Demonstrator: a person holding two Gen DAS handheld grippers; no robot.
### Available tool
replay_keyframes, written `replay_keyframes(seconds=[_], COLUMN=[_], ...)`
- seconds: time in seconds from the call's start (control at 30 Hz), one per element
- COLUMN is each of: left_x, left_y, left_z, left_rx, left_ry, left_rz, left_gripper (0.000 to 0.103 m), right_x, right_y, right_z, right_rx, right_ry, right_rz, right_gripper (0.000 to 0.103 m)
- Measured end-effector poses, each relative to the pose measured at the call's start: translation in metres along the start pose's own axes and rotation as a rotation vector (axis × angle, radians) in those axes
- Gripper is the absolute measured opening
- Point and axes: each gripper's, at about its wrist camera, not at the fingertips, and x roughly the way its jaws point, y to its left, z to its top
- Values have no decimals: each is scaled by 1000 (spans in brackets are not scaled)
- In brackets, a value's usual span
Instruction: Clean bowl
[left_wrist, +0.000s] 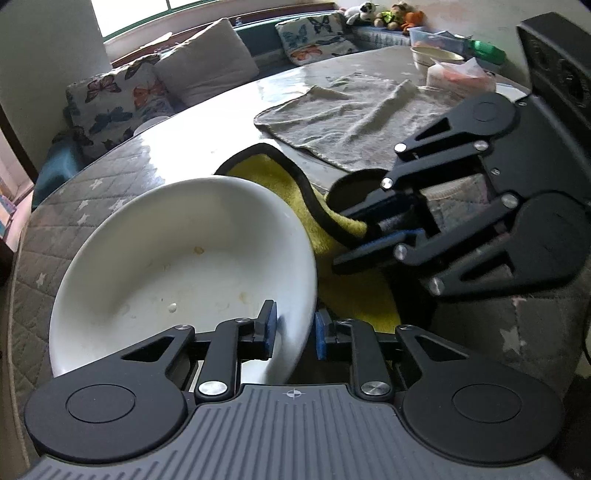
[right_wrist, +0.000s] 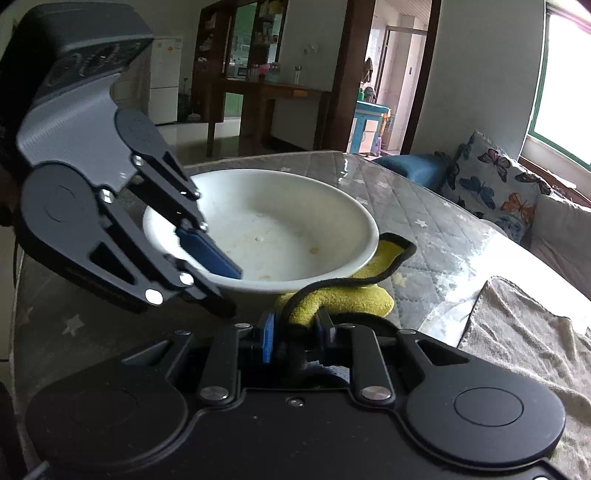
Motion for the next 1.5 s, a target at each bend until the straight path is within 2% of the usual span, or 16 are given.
replay_keyframes(seconds=[0.13,0.33,0.77,1.1,1.5], left_x=[-7,-9,12,21,2], left_y=[4,2,-7,-8,-7], left_z=[-7,-10,18,26,5], left_rx=[10,25,-73,-78,-15], left_ry=[5,12,34,25,23], left_rz=[-26,-18,29,39,-29], left_gripper=[21,21,24,24,22], right_x=[-2,9,15,1,-16], right_y=[2,-7,-12,-1,16], right_z=[0,4,1,-5,-8], right_rx=[-18,-40,-62,-63,-68], right_ry=[-4,0,11,11,9], right_rz=[7,-28,-40,-20,7], right_gripper=[24,24,24,24,24])
